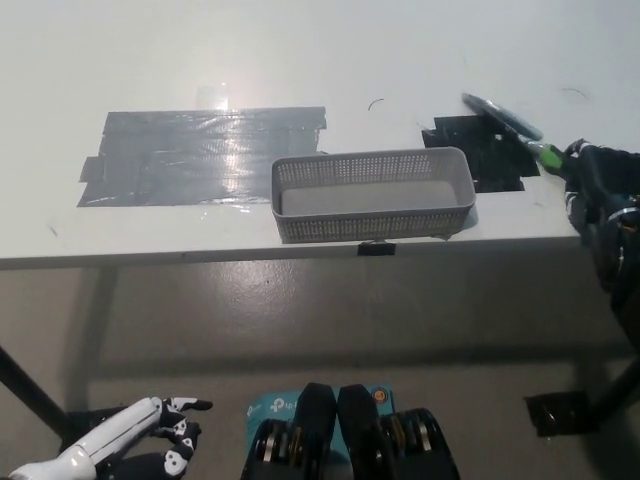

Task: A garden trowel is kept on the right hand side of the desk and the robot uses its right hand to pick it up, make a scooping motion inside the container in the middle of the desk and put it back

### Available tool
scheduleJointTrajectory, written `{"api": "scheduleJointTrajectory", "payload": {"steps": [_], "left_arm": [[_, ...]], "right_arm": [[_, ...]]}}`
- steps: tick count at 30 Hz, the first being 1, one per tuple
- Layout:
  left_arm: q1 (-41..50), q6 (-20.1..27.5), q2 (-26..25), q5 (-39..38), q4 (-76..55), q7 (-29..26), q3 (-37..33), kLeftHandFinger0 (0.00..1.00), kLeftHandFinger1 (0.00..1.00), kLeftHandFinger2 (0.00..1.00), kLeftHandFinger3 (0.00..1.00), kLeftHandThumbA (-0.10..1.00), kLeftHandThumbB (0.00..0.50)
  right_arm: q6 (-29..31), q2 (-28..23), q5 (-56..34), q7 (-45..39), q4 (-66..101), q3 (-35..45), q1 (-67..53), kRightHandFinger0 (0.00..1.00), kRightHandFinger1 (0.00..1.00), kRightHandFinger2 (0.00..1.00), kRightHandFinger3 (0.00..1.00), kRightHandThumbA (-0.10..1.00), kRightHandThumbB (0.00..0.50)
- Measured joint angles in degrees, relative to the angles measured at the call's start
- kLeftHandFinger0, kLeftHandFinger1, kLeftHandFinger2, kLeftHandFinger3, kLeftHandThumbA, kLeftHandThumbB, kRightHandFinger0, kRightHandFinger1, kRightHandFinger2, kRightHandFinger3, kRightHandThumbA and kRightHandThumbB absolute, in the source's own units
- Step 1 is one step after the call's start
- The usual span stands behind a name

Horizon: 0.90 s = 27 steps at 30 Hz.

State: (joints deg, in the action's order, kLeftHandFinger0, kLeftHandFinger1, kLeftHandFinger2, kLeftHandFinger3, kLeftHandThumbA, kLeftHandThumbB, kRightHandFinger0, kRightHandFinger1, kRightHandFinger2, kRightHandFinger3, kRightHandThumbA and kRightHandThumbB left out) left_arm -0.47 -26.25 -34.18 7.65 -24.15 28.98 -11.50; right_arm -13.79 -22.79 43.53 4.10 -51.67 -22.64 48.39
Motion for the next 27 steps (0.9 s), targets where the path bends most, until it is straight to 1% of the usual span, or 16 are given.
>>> {"api": "scheduleJointTrajectory", "payload": {"steps": [1,2,3,4,6,7,8,13,15,16,19,22,23,24,26,27], "left_arm": [[0.0,0.0,0.0,0.1,0.0,0.0,0.0,0.82,0.81,0.92,1.0,1.0,0.38],[0.0,0.0,-0.1,0.2,0.0,0.1,0.0,0.82,0.81,0.91,1.0,1.0,0.397],[0.0,0.0,-0.2,0.4,0.0,0.2,0.0,0.82,0.81,0.91,1.0,1.0,0.397],[0.1,0.0,-0.3,0.5,0.0,0.2,0.0,0.81,0.8,0.91,1.0,1.0,0.389],[0.1,0.0,-0.4,0.6,0.0,0.3,0.0,0.8,0.8,0.91,1.0,1.0,0.386],[0.1,0.0,-0.4,0.8,0.0,0.3,0.0,0.8,0.8,0.91,1.0,1.0,0.378],[0.1,0.0,-0.4,0.9,0.0,0.4,0.0,0.8,0.8,0.91,1.0,1.0,0.384],[0.2,0.0,-0.5,1.5,-0.1,0.5,0.0,0.83,0.82,0.93,1.0,1.0,0.399],[0.2,0.0,-0.5,1.5,-0.1,0.6,0.0,0.83,0.82,0.93,1.0,1.0,0.398],[0.2,0.0,-0.5,1.5,-0.1,0.7,0.0,0.82,0.81,0.92,1.0,1.0,0.4],[0.4,0.0,-0.5,1.7,-0.1,0.9,0.1,0.8,0.8,0.91,1.0,1.0,0.397],[0.7,0.0,-0.6,1.8,-0.2,1.1,0.1,0.8,0.8,0.91,1.0,1.0,0.397],[0.7,0.0,-0.6,1.9,-0.3,1.2,0.1,0.8,0.8,0.91,1.0,1.0,0.402],[0.7,0.0,-0.6,1.9,-0.3,1.3,0.1,0.8,0.79,0.9,1.0,1.0,0.403],[0.7,0.0,-0.6,2.2,-0.4,1.5,0.1,0.79,0.79,0.9,1.0,1.0,0.396],[0.7,0.0,-0.6,2.3,-0.4,1.5,0.1,0.79,0.78,0.89,1.0,1.0,0.398]], "right_arm": [[0.2,-0.4,-0.3,-0.4,0.7,0.0,0.0,0.03,0.07,0.24,0.36,-0.1,0.0],[0.5,-1.2,-0.7,-1.3,1.2,0.0,0.0,0.0,0.0,0.02,0.19,-0.1,0.0],[0.7,-2.2,-1.0,-2.1,1.9,0.0,0.0,0.0,0.0,0.03,0.19,-0.1,0.0],[0.9,-3.0,-1.2,-2.8,2.5,0.1,0.0,0.0,0.0,0.01,0.13,-0.1,0.0],[1.3,-4.6,-1.9,-4.1,3.6,0.2,-0.1,0.0,0.05,0.17,0.11,-0.1,0.0],[1.5,-5.6,-2.2,-5.0,4.1,0.5,-0.1,0.0,0.02,0.18,0.09,-0.1,0.0],[1.6,-6.4,-2.5,-5.5,4.6,0.7,-0.1,0.0,0.04,0.2,0.06,-0.1,0.0],[1.9,-8.6,-3.2,-7.4,6.8,1.3,-0.6,0.0,0.0,0.21,0.07,-0.1,0.0],[2.1,-8.6,-3.2,-7.6,6.8,1.1,-1.1,0.0,0.0,0.21,0.09,-0.1,0.0],[2.2,-8.6,-3.1,-7.6,6.7,1.0,-1.5,0.0,0.03,0.24,0.12,-0.1,0.0],[2.6,-8.3,-3.1,-7.4,6.6,0.8,-2.3,0.0,0.0,0.19,0.07,-0.1,0.0],[3.1,-8.0,-3.1,-7.5,6.7,0.7,-2.4,0.0,0.0,0.22,0.01,-0.1,0.0],[3.2,-7.9,-3.1,-7.5,7.0,0.6,-2.5,0.0,0.02,0.26,0.06,-0.1,0.0],[3.2,-7.9,-3.1,-7.5,7.3,0.6,-2.5,0.03,0.11,0.34,0.17,-0.1,0.0],[3.4,-7.9,-3.1,-7.6,8.0,0.6,-2.5,0.0,0.04,0.27,0.26,-0.1,0.0],[3.5,-7.9,-3.1,-7.7,8.4,0.5,-2.5,0.0,0.06,0.27,0.3,-0.1,0.0]]}}
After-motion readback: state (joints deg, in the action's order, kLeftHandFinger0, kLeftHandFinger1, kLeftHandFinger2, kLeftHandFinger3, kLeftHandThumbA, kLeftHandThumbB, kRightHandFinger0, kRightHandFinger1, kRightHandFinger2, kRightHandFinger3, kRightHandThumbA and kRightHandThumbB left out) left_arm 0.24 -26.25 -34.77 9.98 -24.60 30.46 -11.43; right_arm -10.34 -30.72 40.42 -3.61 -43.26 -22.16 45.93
